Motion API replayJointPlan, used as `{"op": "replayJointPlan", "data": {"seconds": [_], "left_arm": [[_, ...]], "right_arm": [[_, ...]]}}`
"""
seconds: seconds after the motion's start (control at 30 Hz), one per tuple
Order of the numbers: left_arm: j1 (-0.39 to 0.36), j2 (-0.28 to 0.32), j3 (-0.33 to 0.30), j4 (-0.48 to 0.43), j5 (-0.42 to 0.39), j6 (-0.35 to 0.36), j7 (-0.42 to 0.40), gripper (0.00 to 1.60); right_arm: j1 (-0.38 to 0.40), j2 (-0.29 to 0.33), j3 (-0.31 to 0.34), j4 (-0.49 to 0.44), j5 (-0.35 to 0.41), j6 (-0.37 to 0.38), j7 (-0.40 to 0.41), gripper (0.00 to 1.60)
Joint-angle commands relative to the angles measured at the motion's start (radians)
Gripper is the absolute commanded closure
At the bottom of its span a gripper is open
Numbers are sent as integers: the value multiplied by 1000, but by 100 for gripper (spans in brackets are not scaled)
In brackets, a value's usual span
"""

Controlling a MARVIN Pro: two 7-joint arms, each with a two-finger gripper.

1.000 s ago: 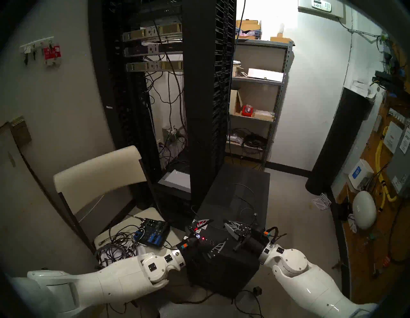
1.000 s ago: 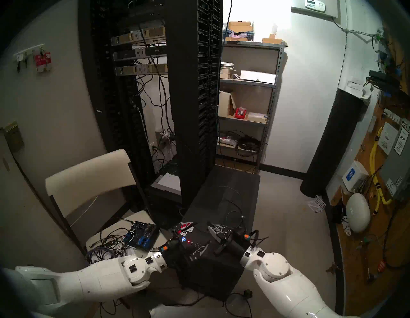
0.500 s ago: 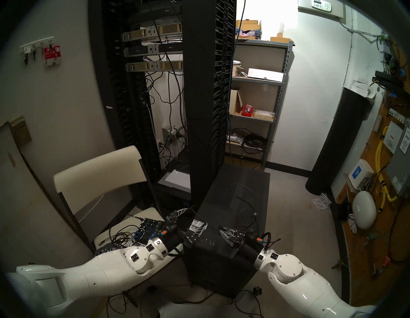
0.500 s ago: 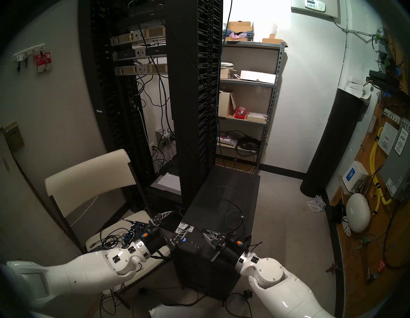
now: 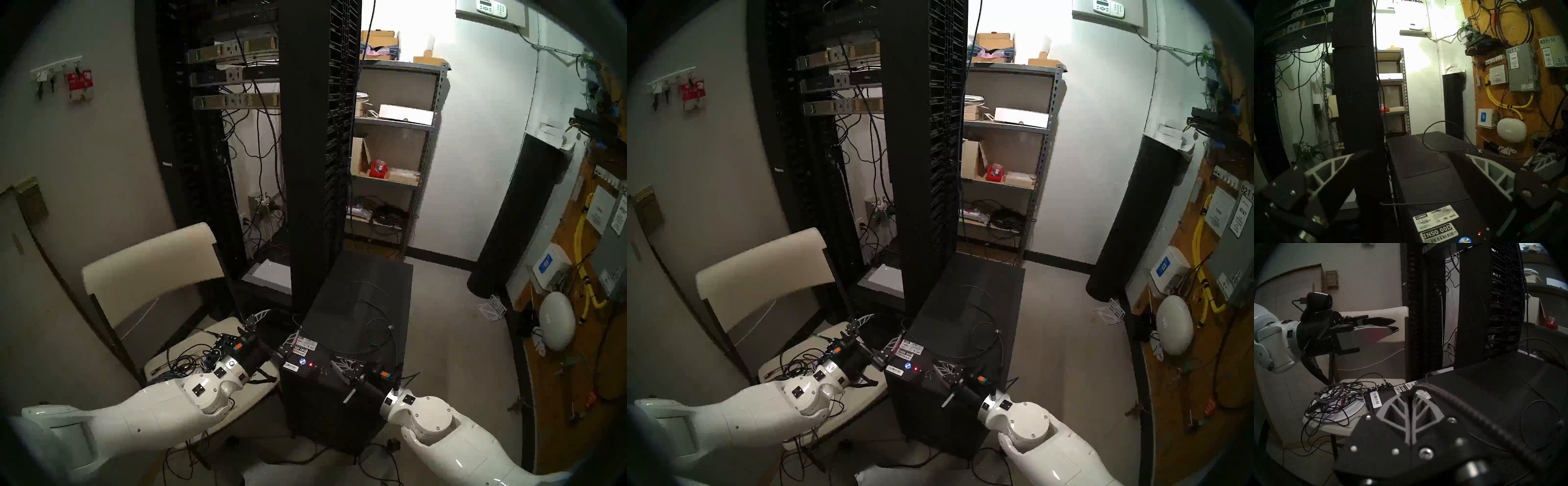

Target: Insert the cable into the workstation's USB slot

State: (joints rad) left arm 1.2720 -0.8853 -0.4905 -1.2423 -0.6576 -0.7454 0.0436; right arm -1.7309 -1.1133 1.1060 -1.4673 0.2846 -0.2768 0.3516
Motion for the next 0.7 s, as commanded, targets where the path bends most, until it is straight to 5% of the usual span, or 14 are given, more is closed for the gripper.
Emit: {"op": "replayJointPlan", "data": {"seconds": [0.0, 0.67], "left_arm": [[5, -5, -9, -17, 14, -10, 32, 0], [16, -22, -13, 23, 70, -46, 79, 0]], "right_arm": [[-24, 2, 4, -42, -14, -26, -22, 160], [22, -47, -14, 60, -56, -62, -33, 160]]}}
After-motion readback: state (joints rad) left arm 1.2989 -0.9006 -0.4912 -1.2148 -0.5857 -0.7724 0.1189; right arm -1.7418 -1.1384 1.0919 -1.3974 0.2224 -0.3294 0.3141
